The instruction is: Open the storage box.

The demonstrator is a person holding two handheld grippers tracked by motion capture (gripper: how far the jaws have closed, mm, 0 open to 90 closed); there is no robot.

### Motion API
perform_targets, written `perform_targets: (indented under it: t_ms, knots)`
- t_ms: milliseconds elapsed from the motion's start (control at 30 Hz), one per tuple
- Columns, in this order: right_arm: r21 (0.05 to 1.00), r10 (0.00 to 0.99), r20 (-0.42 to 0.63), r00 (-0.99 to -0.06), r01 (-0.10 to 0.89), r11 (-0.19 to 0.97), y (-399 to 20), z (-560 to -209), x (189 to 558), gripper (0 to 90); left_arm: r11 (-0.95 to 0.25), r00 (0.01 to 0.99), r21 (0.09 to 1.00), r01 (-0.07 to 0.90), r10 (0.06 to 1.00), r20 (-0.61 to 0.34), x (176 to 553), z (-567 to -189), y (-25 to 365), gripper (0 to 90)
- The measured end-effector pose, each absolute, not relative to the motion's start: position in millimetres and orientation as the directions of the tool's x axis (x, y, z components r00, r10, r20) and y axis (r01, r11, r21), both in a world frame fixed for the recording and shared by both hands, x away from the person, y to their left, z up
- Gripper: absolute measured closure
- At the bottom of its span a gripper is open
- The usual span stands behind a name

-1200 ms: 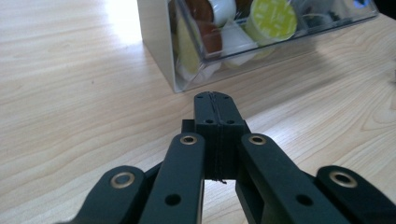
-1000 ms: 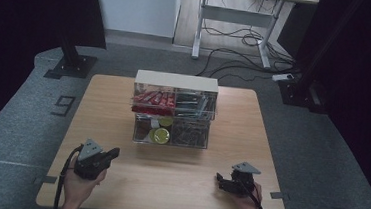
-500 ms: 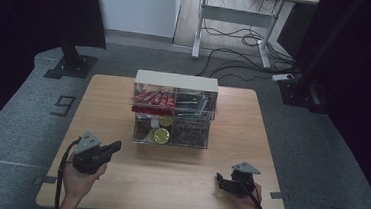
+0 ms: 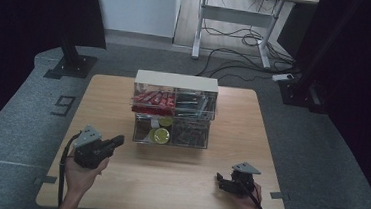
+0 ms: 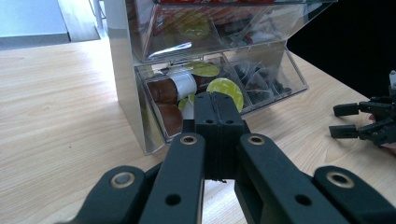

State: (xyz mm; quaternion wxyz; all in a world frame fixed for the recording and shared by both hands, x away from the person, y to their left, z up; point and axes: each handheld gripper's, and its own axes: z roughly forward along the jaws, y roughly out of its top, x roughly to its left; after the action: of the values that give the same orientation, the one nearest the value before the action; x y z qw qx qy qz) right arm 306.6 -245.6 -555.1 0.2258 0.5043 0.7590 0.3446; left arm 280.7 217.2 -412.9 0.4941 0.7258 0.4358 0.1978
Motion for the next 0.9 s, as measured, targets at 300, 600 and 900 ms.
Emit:
perform_targets:
  t_ms: [300, 600, 900]
  knots:
    - [0.751, 0.921, 0.005, -0.39, 0.61, 0.254, -245.6, -555.1, 306.6, 20.9, -0.125, 0.539, 0.897, 0.424, 0.831, -0.139, 281.8, -407.2, 214.8, 90.0]
    - [0.751, 0.921, 0.006, -0.389, 0.61, 0.253, -245.7, -555.1, 306.7, 20.9, -0.125, 0.543, 0.902, 0.412, 0.829, -0.133, 284.7, -399.8, 214.1, 90.0]
    - [0.751, 0.921, 0.006, -0.389, 0.61, 0.254, -245.7, -555.1, 306.7, 20.9, -0.132, 0.552, 0.901, 0.414, 0.823, -0.133, 294.3, -394.3, 208.1, 90.0]
